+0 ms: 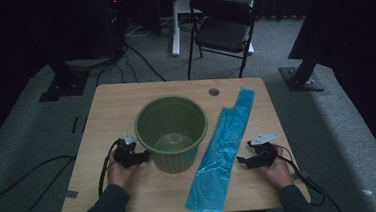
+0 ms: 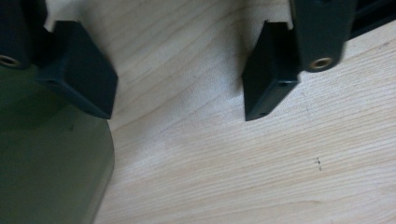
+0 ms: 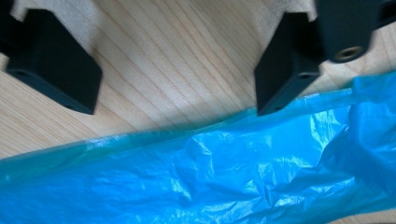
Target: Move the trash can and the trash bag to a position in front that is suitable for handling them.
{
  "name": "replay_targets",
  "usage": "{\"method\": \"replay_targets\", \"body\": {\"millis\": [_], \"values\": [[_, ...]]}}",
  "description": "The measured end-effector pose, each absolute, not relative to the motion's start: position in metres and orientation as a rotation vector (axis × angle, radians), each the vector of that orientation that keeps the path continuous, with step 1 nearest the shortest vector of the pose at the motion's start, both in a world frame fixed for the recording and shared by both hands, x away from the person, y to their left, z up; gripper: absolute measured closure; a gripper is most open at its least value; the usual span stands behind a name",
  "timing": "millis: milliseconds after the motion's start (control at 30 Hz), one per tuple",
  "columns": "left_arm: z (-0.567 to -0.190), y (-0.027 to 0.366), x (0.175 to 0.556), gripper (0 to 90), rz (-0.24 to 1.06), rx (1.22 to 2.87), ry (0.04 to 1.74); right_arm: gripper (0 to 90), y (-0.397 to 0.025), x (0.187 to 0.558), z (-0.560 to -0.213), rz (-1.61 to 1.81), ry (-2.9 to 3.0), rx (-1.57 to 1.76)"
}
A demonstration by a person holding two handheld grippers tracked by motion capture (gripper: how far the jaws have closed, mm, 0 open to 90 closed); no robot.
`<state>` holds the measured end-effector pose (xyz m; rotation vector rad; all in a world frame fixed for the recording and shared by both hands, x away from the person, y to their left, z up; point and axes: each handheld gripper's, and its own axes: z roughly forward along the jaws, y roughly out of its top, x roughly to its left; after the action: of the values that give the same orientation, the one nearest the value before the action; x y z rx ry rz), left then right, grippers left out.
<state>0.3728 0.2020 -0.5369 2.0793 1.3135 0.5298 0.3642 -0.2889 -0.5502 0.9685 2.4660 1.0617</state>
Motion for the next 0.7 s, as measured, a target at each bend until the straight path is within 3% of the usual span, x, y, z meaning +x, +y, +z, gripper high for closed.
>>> {"method": "replay_targets", "body": {"millis": [33, 67, 133, 300, 533, 667, 700], "values": [[-0.536, 0.203, 0.373, 46.4, 0.526, 2.081, 1.313, 25.8, -0.29, 0.361, -0.549, 1.075, 2.451, 0.974], [-0.536, 0.203, 0.373, 49.1, 0.526, 2.081, 1.313, 25.8, -0.29, 0.361, -0.549, 1.075, 2.451, 0.974], [-0.535, 0.204, 0.372, 52.3, 0.51, 2.094, 1.306, 39.2, -0.291, 0.359, -0.545, 1.049, 2.453, 1.001], [-0.534, 0.203, 0.372, 52.9, 0.499, 2.11, 1.303, 50.4, -0.29, 0.358, -0.541, 1.013, 2.457, 1.041], [-0.533, 0.203, 0.372, 52.5, 0.489, 2.13, 1.288, 52.5, -0.28, 0.354, -0.533, 1.029, 2.443, 1.073], [-0.532, 0.202, 0.372, 52.5, 0.484, 2.141, 1.295, 49.6, -0.274, 0.353, -0.529, 1.041, 2.442, 1.068], [-0.532, 0.202, 0.372, 52.3, 0.482, 2.143, 1.295, 44.5, -0.271, 0.353, -0.529, 1.024, 2.442, 1.071]]}}
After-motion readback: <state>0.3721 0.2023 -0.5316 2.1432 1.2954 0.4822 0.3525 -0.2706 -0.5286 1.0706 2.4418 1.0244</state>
